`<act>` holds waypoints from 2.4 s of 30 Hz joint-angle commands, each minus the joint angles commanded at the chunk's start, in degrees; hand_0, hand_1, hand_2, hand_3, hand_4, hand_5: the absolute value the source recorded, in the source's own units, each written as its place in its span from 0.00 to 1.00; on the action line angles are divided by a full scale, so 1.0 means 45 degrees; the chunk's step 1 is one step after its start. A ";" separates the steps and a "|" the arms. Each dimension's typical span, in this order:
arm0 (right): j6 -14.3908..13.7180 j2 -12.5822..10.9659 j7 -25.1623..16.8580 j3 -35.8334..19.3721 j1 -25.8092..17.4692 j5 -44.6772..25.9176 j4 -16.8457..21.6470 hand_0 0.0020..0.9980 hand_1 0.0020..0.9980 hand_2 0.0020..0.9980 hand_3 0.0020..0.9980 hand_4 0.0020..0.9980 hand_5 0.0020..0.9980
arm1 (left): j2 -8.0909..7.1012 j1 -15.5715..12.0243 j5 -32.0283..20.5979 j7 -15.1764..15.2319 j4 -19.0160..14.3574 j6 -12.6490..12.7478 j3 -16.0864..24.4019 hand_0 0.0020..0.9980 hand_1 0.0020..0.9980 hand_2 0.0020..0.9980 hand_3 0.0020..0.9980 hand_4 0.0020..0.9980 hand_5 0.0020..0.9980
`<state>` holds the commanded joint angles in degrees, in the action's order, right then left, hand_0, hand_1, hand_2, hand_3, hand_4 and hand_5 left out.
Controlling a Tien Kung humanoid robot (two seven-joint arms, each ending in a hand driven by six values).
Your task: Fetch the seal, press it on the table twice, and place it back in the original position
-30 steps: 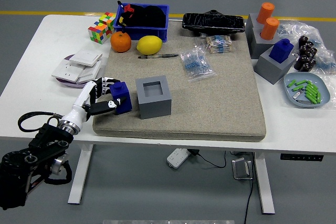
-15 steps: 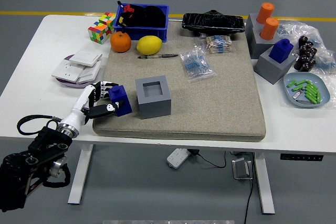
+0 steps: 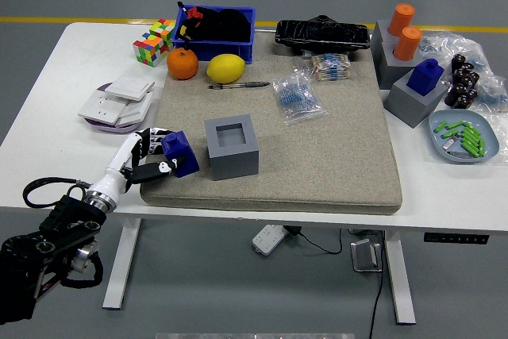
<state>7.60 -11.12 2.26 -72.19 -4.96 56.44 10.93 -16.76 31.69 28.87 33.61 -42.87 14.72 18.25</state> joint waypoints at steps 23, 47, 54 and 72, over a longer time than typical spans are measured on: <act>0.0000 -0.0013 -0.0005 0.0054 -0.0052 -0.0022 0.0000 0.74 0.69 0.66 0.62 0.74 0.52 | -0.0052 0.0089 0.0145 0.0039 -0.0203 0.0028 0.0234 0.67 0.48 0.41 0.55 0.65 0.00; -0.0016 -0.0040 -0.0004 -0.0193 -0.0079 0.0022 0.0049 0.74 0.69 0.66 0.62 0.74 0.53 | -0.1272 0.2526 0.1741 -0.0491 -0.2908 -0.0036 0.0845 0.67 0.48 0.41 0.55 0.66 0.00; -0.0008 -0.0043 0.0005 -0.0098 -0.0064 -0.0038 0.0043 0.74 0.69 0.66 0.62 0.73 0.53 | -0.0699 0.3009 0.1593 -0.0746 -0.2682 -0.0193 -0.0430 0.67 0.48 0.41 0.55 0.67 0.00; -0.0016 -0.0086 -0.0001 -0.0040 -0.0014 -0.0097 0.0041 0.74 0.69 0.66 0.62 0.73 0.52 | 0.0033 0.3499 0.1211 -0.0813 -0.1628 -0.0172 -0.1819 0.66 0.48 0.41 0.55 0.68 0.00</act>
<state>7.53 -11.50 2.25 -72.37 -5.03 56.00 11.12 -16.61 47.44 34.32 29.95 -50.20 13.94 10.06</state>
